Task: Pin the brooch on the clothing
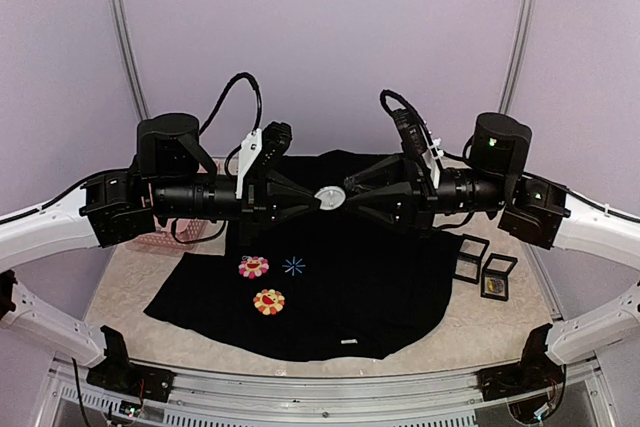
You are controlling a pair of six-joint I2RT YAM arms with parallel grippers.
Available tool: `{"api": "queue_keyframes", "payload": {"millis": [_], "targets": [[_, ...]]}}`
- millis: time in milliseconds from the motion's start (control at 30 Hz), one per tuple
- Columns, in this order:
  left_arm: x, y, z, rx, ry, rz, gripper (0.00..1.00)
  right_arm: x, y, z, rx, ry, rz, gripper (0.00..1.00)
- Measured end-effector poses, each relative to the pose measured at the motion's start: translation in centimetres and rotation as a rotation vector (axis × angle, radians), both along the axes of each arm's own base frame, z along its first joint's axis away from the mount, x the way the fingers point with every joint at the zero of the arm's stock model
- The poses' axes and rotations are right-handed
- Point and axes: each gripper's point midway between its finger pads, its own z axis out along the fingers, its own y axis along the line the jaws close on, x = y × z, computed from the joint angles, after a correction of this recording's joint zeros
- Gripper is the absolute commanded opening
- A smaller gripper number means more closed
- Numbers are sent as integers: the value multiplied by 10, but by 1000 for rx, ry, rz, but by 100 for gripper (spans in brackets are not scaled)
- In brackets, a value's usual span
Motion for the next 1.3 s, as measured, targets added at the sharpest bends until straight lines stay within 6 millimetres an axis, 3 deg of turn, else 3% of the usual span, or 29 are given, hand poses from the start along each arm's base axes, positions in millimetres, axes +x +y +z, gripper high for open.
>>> {"api": "queue_keyframes", "payload": {"millis": [300, 567, 767, 867, 900, 967, 1100, 1200, 1300], "targets": [[0, 0, 0, 0, 5, 1, 0, 15, 7, -11, -23, 24, -59, 18], [0, 0, 0, 0, 10, 1, 0, 17, 10, -17, -34, 50, -54, 0], [4, 3, -6, 15, 44, 19, 0, 17, 15, -23, -46, 58, -38, 0], [10, 6, -6, 14, 62, 40, 45, 20, 15, -23, -45, 60, -49, 0], [14, 7, -7, 13, 67, 53, 56, 23, 14, -23, -45, 63, -62, 0], [27, 12, -9, 8, 91, 105, 62, 31, 13, -26, -49, 72, -97, 0], [71, 35, -36, 34, 176, 297, 63, 63, 5, -47, -85, 118, -217, 0], [93, 52, -76, 82, 261, 437, 62, 90, -1, -77, -146, 167, -322, 0], [96, 61, -134, 163, 362, 522, 61, 112, -5, -113, -222, 211, -411, 0]]}}
